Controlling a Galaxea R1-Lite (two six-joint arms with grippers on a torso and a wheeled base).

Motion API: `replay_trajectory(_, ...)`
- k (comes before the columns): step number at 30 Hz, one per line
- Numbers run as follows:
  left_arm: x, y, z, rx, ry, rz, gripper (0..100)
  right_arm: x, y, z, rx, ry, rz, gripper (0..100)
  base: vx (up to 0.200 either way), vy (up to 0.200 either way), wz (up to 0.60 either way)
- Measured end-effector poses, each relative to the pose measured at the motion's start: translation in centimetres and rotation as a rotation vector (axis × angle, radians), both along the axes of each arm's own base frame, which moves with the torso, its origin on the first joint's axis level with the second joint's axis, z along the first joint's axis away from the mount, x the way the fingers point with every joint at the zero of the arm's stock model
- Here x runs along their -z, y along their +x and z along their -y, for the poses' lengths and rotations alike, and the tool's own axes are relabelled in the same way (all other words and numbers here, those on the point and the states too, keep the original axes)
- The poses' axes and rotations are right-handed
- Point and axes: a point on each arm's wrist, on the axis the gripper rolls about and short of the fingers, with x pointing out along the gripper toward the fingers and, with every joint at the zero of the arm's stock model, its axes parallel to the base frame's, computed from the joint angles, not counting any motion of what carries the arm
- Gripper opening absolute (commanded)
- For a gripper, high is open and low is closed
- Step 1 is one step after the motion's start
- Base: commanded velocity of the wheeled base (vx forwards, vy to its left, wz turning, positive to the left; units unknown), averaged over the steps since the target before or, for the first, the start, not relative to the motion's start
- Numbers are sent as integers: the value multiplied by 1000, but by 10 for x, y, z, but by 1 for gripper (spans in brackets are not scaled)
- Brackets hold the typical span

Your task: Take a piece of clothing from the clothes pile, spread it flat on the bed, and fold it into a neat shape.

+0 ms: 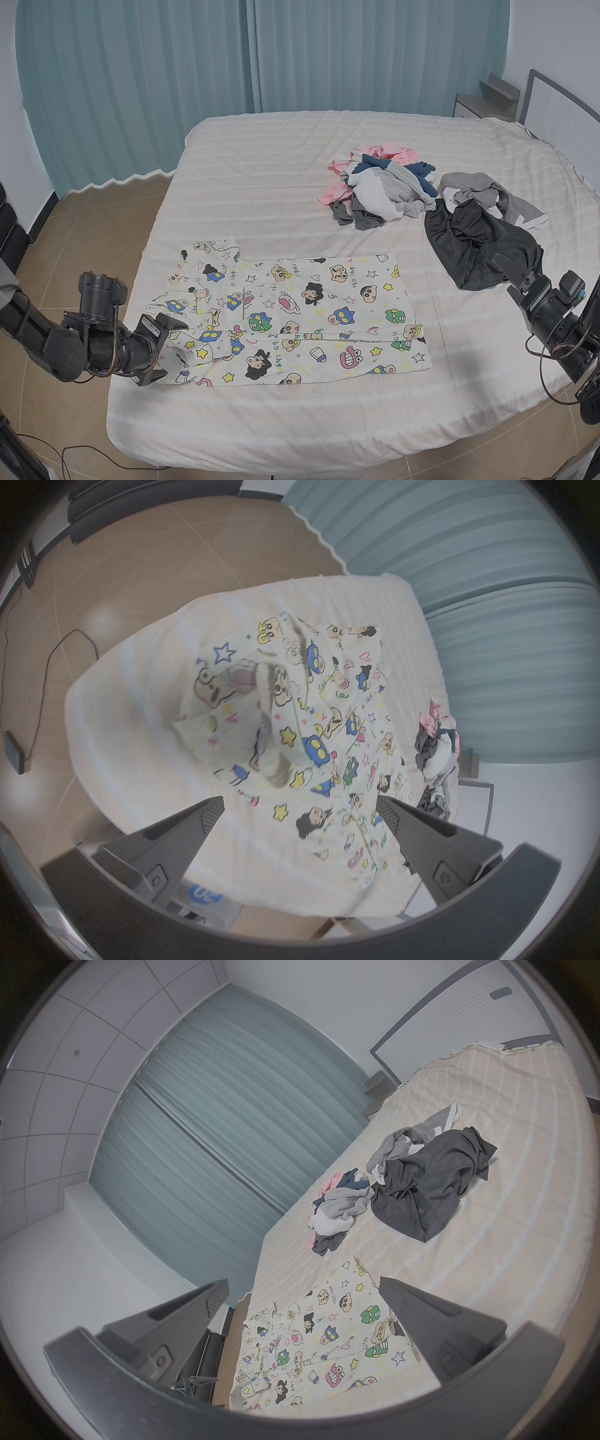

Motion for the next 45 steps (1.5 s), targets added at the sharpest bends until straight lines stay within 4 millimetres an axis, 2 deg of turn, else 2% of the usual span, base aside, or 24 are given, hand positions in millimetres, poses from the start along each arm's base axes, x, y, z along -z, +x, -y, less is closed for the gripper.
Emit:
replay_trajectory(9, 34, 23, 25, -58, 87, 87, 100, -1, -1, 0, -2, 3, 7, 100, 0, 0, 0)
replay_trajectory(16, 47, 34, 33, -64, 89, 91, 100, -2, -1, 0, -2, 4, 10, 100, 0, 0, 0)
replay_trajectory(32, 61, 39, 32, -94, 125, 64, 100, -3, -4, -2, -15, 8, 17, 100, 0, 0, 0)
replay_trajectory(44, 65, 57, 32, -125, 119, 86, 100, -3, -5, -3, -21, 8, 17, 100, 0, 0, 0)
replay_trajectory(45, 65, 58, 32, -135, 123, 87, 0, -3, -5, -3, -20, 8, 17, 100, 0, 0, 0)
